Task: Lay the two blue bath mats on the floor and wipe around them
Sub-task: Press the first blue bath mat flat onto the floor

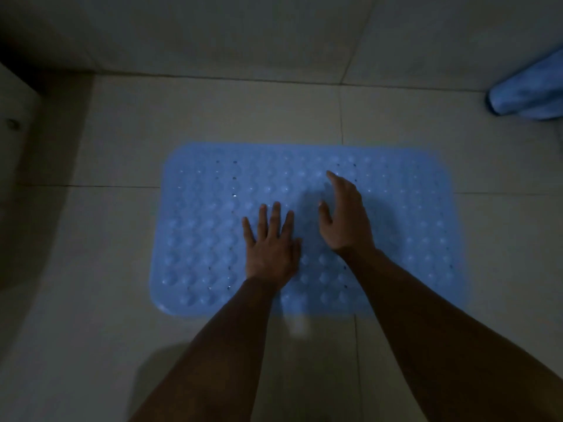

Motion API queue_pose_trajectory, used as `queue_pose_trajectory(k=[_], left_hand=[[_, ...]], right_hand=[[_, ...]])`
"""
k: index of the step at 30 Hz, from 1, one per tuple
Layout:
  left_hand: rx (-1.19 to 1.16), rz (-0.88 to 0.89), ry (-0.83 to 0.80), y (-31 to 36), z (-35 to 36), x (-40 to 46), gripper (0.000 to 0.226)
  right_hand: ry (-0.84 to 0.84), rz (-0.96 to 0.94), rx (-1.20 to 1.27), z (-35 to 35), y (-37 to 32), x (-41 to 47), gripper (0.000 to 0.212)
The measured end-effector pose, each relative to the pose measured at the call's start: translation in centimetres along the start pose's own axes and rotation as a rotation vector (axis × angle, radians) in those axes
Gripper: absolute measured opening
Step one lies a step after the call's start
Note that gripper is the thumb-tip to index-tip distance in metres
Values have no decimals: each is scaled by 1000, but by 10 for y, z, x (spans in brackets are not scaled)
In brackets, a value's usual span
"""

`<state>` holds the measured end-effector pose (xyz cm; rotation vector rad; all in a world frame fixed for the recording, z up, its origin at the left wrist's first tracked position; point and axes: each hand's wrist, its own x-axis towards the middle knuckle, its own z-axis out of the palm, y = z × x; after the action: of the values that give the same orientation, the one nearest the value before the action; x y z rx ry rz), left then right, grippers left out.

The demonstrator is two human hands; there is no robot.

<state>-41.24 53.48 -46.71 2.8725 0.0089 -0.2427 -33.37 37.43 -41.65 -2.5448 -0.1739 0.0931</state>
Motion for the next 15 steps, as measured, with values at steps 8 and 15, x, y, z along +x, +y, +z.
queue_pose_trajectory(k=[8,15], left_hand=[[143,-17,-29,9,13,-1,80],[143,-27,-45,12,13,-4,83]], right_hand=[[8,103,39,-6,42,-30,59],[-12,110,-7,-10,50,-29,60]])
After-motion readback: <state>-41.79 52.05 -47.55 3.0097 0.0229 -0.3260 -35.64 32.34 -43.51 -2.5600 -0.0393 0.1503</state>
